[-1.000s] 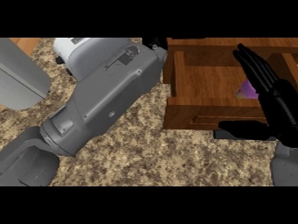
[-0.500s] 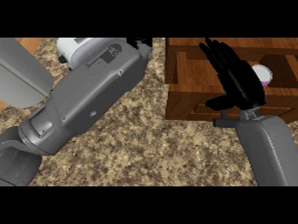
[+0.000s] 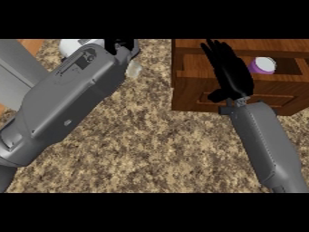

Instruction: Pick up the can, place it into the drawer and close the drawer

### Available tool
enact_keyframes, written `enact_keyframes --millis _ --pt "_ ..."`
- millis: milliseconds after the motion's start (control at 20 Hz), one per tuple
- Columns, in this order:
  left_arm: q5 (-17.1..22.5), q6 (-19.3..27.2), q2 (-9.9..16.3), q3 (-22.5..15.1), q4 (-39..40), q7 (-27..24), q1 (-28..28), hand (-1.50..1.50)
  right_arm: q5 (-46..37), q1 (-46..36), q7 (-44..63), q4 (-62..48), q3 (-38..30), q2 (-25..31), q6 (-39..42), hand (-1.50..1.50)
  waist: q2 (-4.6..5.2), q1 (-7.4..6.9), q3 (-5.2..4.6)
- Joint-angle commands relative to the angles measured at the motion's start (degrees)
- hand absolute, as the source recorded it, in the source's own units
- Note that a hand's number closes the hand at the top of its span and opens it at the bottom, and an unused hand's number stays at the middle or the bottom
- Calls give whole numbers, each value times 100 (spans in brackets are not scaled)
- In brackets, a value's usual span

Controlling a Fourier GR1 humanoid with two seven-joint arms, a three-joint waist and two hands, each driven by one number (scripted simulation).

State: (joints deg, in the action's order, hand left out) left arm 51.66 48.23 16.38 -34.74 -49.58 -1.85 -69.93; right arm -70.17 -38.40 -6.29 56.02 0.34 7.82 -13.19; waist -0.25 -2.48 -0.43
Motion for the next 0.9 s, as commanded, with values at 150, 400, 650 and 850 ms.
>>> enact_keyframes --millis 150,400,650,850 --pt "-185 93 371 3 -642 455 140 -150 -169 -647 -139 -1708 -435 85 -1067 -150 64 -64 52" --pt "-220 10 504 225 -662 423 241 -150 -247 -1006 -251 -2509 -651 74 -1901 -150 134 -100 55" --pt "-235 -215 851 296 -984 721 244 -150 -296 -1557 -243 -3137 -854 173 -2302 -150 160 -198 57" --pt "-487 10 699 131 -1105 633 576 -150 -429 -2084 -42 -3643 -891 94 -2471 -150 151 -167 54"
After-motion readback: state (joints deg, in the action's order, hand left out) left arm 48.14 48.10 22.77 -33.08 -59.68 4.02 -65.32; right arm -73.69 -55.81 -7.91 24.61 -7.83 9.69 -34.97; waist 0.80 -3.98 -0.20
